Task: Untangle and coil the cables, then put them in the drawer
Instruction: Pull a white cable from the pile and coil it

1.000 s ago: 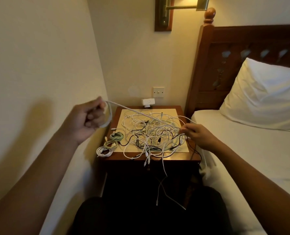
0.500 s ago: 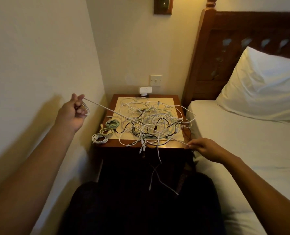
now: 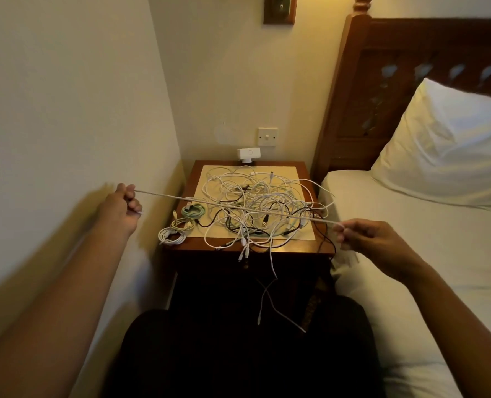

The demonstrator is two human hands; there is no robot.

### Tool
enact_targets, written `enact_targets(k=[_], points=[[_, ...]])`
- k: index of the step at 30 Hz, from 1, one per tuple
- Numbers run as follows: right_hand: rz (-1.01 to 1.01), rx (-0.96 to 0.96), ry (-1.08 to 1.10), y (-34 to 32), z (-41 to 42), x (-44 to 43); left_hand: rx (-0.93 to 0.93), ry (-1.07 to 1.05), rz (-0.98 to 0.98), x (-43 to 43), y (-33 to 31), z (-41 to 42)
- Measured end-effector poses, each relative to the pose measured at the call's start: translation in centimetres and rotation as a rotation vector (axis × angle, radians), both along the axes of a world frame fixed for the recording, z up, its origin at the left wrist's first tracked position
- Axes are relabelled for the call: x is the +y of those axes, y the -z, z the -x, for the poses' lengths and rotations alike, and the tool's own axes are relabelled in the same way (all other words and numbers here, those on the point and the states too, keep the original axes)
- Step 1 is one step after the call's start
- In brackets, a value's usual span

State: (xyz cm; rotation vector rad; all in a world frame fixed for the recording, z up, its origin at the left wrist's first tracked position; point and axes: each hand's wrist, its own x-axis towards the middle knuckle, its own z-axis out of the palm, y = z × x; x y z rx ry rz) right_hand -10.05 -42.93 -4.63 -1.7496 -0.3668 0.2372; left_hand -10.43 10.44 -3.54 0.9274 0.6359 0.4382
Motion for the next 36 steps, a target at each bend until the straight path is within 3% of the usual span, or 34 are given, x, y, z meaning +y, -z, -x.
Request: enact_targets(k=[2,4,6,9,11,14,18,22,26,28,32,34,36], points=[[-0.117,0.032,0.037,-0.4,-0.1,-0.2,0.024,0.020,0.003,-0.9,0.9,0.3],[-0.070,0.057,0.064,0.0,-0.4,-0.2,0.018,0.067,0.000,-1.8,1.0,0.6],[0.146,0.074,0.046,1.1,-0.9,-0.4,-0.041,0.180,-0.007,-2.9,-0.4,1.1],[0.679,0.092,-0.142,2.5,-0.9,0.4,-0.135,0.462,-0.071,-5.6,-4.1,2.9],[0.824,0.082,-0.193,2.3,-0.6,2.0,-0.156,0.680,-0.189,-8.2,-6.3,4.3],[0.589,-0.021,-0.186,-0.5,0.6,6.5,-0.131,0.924,-0.308,-12.4,-8.2,5.9],[0.303,-0.244,-0.240,-5.0,3.3,13.0,-0.125,1.065,-0.291,-17.0,-9.0,7.2],[0.152,-0.349,-0.122,-4.2,3.9,15.7,-0.249,0.999,-0.111,-17.3,-9.6,7.8],[0.273,-0.308,-0.119,-1.5,4.8,16.2,-0.403,0.753,0.018,-16.8,-10.0,6.9],[0.349,-0.379,-0.205,-2.1,6.4,17.1,-0.395,0.662,-0.164,-17.0,-9.1,6.5],[0.474,-0.472,-0.325,-6.1,8.2,18.2,-0.258,0.575,-0.775,-17.5,-6.5,6.5],[0.533,-0.480,-0.339,-8.1,8.0,18.1,-0.187,0.602,-1.052,-17.5,-5.9,6.6],[0.528,-0.508,-0.306,-9.5,7.0,17.4,-0.131,0.710,-1.165,-17.1,-5.7,7.0]])
